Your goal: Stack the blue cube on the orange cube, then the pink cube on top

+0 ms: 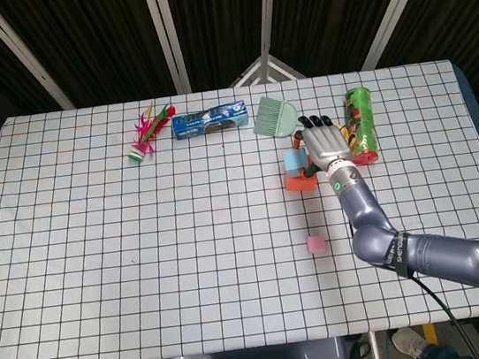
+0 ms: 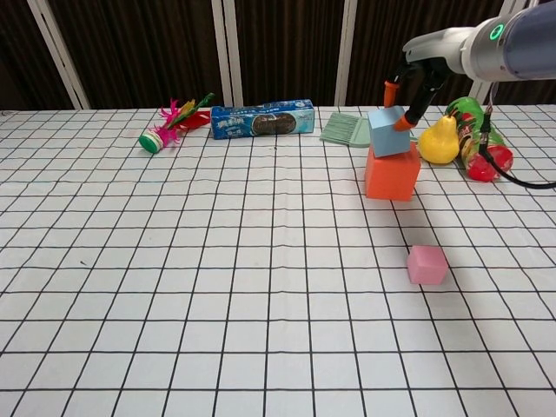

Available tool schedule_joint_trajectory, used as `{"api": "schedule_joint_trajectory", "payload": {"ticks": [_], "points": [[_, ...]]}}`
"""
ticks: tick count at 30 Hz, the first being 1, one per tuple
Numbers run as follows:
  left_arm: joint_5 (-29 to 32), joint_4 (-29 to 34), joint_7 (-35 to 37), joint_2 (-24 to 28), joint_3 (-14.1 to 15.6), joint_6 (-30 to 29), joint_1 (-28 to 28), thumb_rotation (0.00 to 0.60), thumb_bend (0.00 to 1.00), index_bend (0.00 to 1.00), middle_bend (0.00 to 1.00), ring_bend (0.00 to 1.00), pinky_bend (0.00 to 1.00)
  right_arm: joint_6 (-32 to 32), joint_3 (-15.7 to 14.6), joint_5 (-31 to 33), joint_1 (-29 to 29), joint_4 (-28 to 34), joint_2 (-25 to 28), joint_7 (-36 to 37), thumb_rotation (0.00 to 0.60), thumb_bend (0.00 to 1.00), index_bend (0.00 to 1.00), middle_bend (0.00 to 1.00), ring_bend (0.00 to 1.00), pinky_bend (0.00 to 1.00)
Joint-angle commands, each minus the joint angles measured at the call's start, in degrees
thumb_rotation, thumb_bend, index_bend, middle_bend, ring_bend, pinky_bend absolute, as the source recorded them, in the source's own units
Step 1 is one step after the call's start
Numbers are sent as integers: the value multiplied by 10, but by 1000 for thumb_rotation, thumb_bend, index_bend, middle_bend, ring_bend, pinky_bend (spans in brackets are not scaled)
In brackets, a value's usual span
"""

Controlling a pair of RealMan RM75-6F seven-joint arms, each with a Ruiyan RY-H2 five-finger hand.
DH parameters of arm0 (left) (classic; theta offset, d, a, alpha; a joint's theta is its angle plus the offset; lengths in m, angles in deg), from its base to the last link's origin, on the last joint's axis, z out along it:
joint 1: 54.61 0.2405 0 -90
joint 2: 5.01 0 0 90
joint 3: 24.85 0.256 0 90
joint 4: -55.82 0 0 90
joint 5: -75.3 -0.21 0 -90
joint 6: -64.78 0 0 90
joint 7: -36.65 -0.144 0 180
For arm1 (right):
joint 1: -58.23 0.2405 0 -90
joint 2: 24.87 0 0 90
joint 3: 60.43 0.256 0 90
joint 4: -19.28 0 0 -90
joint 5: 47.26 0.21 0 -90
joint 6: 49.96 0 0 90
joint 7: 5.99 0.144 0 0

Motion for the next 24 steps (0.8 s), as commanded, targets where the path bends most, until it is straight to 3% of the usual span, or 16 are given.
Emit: {"api": "schedule_joint_trajectory", "payload": {"ticks": [1, 24], "points": [[0, 0, -1, 0, 0, 0, 0, 600, 206, 216, 6, 0, 18, -1, -1, 1, 0, -2, 0, 0, 600, 360, 439, 87, 18, 0], [2, 1, -5, -2, 0, -1, 0, 600, 206, 216, 6, 0, 18, -9, -9, 3, 0, -8, 3, 9, 600, 362, 439, 87, 18, 0]]}}
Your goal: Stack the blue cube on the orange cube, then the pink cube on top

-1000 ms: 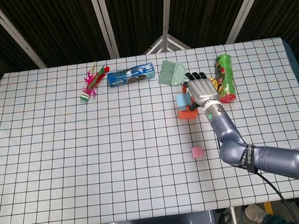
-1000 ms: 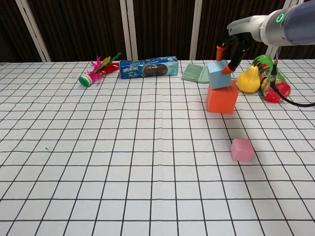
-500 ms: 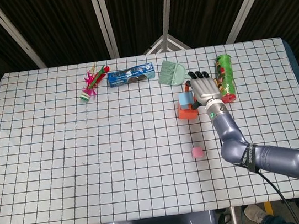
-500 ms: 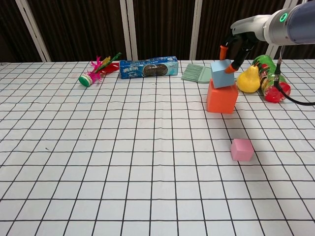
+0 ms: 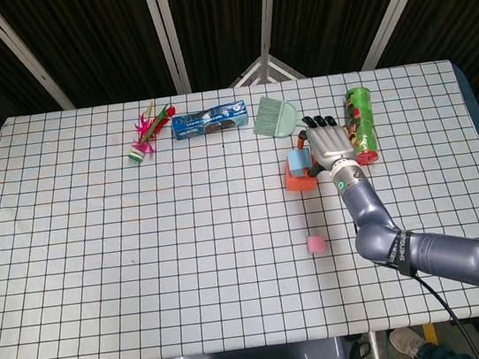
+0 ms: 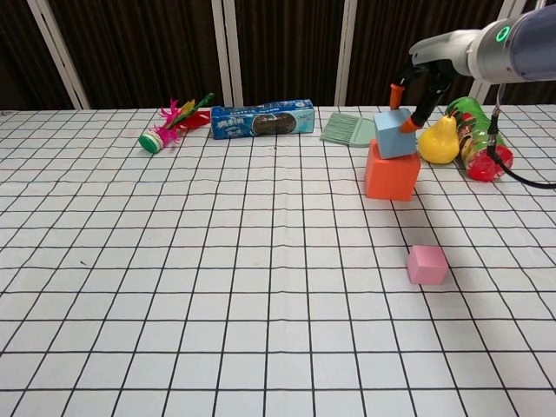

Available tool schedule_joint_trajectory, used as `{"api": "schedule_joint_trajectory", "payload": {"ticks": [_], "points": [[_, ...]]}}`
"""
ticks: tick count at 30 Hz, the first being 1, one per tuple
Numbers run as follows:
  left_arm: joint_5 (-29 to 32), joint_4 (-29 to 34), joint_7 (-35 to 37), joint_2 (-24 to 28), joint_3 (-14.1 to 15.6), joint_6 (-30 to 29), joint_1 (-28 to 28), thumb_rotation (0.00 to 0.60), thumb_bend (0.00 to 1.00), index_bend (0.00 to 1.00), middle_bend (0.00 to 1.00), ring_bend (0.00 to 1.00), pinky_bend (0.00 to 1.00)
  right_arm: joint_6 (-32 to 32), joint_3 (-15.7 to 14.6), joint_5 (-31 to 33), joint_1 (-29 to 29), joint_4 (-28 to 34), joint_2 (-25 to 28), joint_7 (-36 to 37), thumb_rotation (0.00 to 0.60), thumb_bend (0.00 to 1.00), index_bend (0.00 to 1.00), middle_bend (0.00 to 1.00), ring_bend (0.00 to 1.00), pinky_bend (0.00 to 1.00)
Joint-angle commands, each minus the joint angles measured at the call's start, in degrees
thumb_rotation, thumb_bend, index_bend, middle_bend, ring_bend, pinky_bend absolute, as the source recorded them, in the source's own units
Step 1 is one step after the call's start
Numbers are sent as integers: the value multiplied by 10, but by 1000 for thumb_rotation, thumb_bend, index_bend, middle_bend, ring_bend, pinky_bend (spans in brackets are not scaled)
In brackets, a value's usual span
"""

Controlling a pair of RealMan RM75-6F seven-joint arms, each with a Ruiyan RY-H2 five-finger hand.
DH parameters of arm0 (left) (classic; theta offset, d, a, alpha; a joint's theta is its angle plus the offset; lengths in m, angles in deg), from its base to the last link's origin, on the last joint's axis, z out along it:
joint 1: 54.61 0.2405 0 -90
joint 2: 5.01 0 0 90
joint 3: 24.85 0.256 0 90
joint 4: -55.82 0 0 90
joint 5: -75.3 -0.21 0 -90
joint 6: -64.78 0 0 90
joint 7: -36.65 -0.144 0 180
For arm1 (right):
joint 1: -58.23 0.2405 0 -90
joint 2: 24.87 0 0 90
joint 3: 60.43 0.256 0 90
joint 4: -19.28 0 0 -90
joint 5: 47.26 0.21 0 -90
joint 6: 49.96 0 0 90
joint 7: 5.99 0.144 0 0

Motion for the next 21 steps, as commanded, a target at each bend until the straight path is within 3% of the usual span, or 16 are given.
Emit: {"api": "schedule_joint_trajectory", "payload": {"ticks": [1, 21], "points": [[0, 0, 0, 0, 0, 1, 0, 600, 206, 216, 5, 0, 18, 0, 0, 0, 0, -1, 0, 1, 600, 361, 439, 87, 18, 0], [1, 0, -1, 0, 0, 1, -1, 600, 206, 216, 6, 0, 18, 4, -3, 6, 3, 4, 5, 0, 600, 361, 439, 87, 18, 0]]}}
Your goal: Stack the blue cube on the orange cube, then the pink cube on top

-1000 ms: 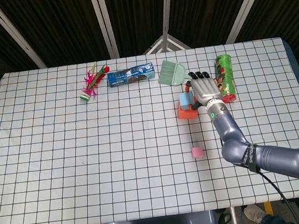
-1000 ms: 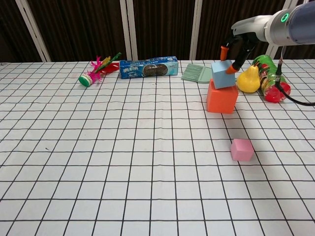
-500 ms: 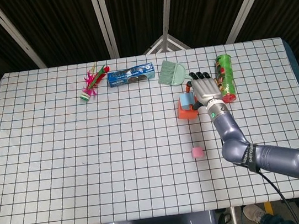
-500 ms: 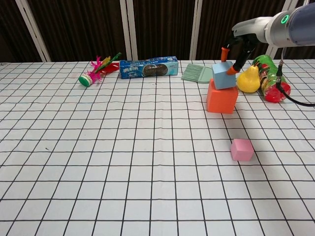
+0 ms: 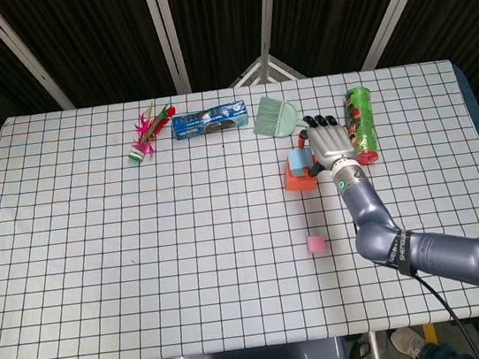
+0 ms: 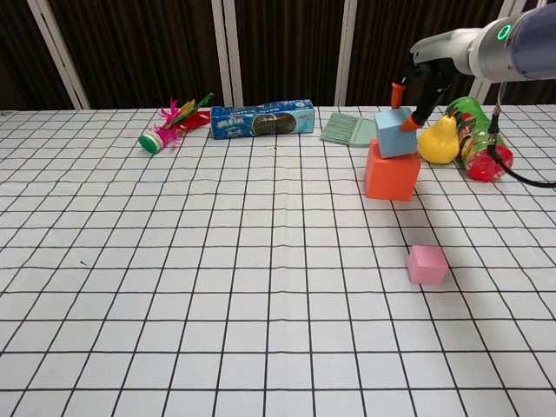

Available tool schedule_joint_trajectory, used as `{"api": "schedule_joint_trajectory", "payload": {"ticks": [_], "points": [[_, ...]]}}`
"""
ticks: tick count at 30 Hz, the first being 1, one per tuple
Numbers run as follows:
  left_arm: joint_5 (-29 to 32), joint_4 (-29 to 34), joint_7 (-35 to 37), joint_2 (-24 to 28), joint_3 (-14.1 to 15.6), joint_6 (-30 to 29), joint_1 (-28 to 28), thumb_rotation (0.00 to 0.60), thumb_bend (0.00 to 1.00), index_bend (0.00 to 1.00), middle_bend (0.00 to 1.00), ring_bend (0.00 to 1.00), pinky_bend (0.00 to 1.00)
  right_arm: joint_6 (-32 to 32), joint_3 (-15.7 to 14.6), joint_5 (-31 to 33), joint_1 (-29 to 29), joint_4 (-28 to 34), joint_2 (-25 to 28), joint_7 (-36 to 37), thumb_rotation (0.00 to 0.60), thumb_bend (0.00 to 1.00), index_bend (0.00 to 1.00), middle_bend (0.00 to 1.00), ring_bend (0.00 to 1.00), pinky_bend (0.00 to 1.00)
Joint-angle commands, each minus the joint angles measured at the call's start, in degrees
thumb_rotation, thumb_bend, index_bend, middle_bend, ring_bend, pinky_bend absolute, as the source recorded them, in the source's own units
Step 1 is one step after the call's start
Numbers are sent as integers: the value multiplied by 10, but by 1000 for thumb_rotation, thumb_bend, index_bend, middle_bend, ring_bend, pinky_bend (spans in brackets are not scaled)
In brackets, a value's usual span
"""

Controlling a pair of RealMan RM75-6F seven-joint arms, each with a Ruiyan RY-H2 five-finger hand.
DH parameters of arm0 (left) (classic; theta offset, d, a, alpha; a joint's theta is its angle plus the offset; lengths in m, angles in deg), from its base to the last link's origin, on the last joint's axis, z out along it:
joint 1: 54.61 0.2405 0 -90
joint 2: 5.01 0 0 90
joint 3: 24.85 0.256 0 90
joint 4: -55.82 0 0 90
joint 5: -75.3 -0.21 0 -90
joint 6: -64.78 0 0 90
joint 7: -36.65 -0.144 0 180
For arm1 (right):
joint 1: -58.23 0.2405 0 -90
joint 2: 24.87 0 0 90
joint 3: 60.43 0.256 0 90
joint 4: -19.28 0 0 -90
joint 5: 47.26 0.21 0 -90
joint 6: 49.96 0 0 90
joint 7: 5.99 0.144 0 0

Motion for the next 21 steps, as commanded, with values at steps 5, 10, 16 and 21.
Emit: {"api": "schedule_joint_trajectory", "payload": {"ticks": [5, 10, 16, 21], "points": [[-1, 1, 1, 0, 0, -1, 0, 600, 206, 216, 5, 0, 18, 2, -1, 2, 1, 4, 3, -2, 600, 361, 439, 87, 19, 0], [-2, 1, 1, 0, 1, -2, 1, 600, 206, 216, 5, 0, 18, 4, -1, 4, 2, 7, 4, -3, 600, 362, 439, 87, 18, 0], [-1, 0, 1, 0, 1, 0, 0, 600, 206, 216, 5, 0, 18, 3, -3, 6, 2, 5, 3, -3, 600, 344, 428, 87, 18, 0], [-1, 1, 0, 0, 1, 0, 0, 600, 206, 216, 6, 0, 18, 3, -2, 5, 3, 4, 1, -3, 600, 331, 427, 87, 18, 0]]}}
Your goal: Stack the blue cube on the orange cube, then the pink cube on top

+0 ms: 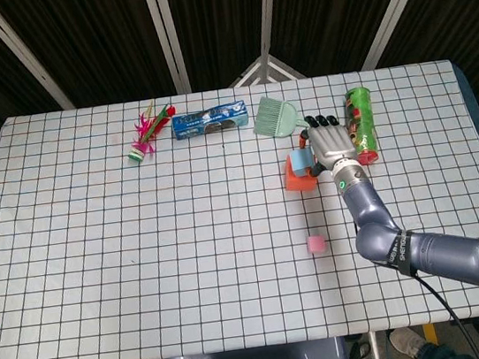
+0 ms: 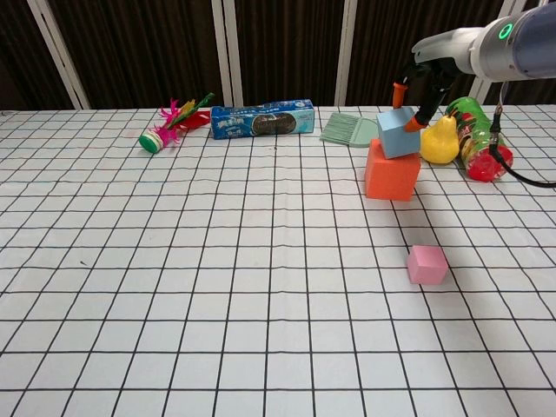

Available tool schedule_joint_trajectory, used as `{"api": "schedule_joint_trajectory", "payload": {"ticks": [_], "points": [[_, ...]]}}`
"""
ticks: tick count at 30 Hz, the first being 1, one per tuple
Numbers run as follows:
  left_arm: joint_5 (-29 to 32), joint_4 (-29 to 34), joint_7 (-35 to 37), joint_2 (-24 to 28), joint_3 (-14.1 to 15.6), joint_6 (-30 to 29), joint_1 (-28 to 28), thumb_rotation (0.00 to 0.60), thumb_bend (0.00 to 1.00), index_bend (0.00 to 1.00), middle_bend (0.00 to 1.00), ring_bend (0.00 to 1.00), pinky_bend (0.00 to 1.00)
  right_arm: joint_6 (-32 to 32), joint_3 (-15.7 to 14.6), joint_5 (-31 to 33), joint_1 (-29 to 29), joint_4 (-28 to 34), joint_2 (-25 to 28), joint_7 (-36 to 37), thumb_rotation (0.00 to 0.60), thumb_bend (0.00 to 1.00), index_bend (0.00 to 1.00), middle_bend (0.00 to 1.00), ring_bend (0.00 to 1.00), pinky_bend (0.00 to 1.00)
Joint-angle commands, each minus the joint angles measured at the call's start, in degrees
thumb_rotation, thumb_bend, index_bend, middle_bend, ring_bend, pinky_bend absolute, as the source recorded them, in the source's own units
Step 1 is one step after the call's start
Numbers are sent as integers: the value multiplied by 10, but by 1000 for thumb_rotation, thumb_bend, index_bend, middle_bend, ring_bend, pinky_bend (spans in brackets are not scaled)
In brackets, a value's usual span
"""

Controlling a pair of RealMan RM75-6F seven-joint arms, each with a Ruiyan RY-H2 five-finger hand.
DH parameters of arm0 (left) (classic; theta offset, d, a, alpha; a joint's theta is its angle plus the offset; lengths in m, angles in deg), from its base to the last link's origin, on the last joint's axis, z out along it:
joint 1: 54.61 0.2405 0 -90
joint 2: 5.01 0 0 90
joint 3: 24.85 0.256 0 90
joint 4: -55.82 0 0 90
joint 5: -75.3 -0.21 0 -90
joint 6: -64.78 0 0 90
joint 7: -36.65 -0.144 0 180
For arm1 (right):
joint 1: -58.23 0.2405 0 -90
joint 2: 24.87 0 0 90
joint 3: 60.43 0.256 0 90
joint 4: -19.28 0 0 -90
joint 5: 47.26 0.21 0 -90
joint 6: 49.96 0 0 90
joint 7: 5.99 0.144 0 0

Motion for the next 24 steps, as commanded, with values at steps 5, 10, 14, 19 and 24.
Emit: {"api": "schedule_joint_trajectory", "payload": {"ticks": [5, 10, 14, 19, 24], "points": [[0, 0, 0, 0, 0, -1, 0, 600, 206, 216, 5, 0, 18, 0, -1, 1, 1, -1, -1, -1, 600, 331, 408, 87, 19, 0], [0, 0, 0, 0, 0, 1, 0, 600, 206, 216, 6, 0, 18, 1, -2, 3, 1, 1, 1, -3, 600, 309, 381, 87, 18, 0], [0, 1, -1, 0, 0, 0, 0, 600, 206, 216, 6, 0, 18, 0, -3, 7, 2, 2, 1, -6, 600, 306, 371, 87, 18, 0], [-1, 1, 0, 0, 0, -1, 0, 600, 206, 216, 6, 0, 18, 0, -7, 14, 5, 5, 3, -13, 600, 259, 336, 87, 18, 0], [-1, 1, 0, 0, 0, 0, 0, 600, 206, 216, 5, 0, 18, 0, -10, 20, 7, 10, 6, -18, 600, 249, 309, 87, 19, 0]]}}
